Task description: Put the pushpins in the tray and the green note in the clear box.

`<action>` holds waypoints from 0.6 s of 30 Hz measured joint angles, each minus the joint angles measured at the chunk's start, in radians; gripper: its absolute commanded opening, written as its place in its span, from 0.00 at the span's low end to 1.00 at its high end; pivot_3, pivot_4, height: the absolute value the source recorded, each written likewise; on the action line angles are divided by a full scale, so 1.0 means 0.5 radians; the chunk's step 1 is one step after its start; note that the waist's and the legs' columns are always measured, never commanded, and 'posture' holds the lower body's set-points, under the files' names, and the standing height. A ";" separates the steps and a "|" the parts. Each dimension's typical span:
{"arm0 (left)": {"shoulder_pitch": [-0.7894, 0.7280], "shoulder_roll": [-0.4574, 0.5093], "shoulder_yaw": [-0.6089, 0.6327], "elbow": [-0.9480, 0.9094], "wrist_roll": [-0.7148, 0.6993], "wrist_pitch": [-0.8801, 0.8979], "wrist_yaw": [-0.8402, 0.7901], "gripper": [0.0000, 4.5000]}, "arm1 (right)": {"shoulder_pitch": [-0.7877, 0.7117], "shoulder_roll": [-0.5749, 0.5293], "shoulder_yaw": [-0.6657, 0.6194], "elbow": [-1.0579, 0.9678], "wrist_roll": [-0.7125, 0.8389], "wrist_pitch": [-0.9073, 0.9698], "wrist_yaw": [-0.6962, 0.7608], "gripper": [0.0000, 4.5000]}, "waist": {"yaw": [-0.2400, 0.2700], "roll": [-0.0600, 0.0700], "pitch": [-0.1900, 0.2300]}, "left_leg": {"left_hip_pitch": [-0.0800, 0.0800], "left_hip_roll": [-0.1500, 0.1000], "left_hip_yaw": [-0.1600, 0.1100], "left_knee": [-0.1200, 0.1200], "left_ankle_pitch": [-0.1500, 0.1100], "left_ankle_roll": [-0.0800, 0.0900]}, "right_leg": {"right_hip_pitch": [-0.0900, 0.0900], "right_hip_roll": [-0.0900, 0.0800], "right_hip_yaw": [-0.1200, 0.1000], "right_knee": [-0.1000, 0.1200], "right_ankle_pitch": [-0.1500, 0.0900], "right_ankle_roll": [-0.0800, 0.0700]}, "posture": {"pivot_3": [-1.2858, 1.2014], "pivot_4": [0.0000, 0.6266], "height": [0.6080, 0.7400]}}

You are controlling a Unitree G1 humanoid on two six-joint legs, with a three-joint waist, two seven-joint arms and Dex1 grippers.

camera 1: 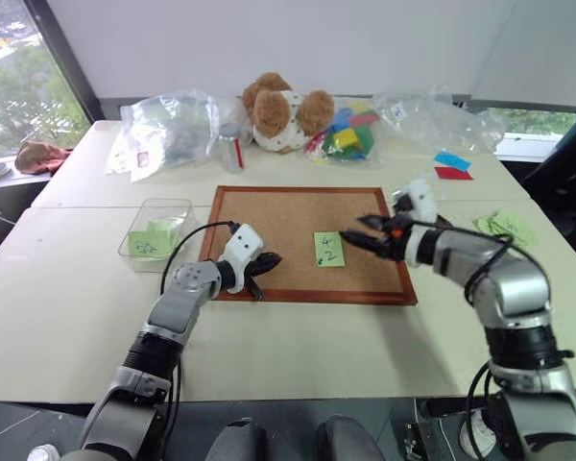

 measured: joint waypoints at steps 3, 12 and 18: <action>-0.001 0.002 0.000 0.004 0.000 -0.002 -0.001 0.05 | 0.063 0.068 0.127 -0.051 -0.052 0.005 -0.089 0.43 | -0.001 0.000 0.000 | 0.000 0.000 0.000 0.000 0.000 0.000 | 0.000 0.000 0.000 0.000 0.000 0.000 | 0.52 0.24 1.00; -0.019 0.007 -0.002 0.034 0.000 -0.014 -0.023 0.05 | 0.099 0.135 0.360 0.083 -0.236 -0.189 -0.177 0.43 | -0.002 0.000 0.000 | 0.001 0.000 0.000 0.001 0.002 -0.003 | 0.000 0.000 -0.001 0.000 0.000 0.000 | 0.52 0.24 1.00; -0.016 0.018 -0.002 0.028 0.000 -0.014 -0.024 0.05 | 0.100 0.180 0.396 0.182 -0.284 -0.264 -0.179 0.43 | -0.004 0.000 0.000 | 0.001 0.000 0.000 0.001 0.001 -0.001 | 0.001 0.000 -0.001 0.001 0.000 0.000 | 0.52 0.24 1.00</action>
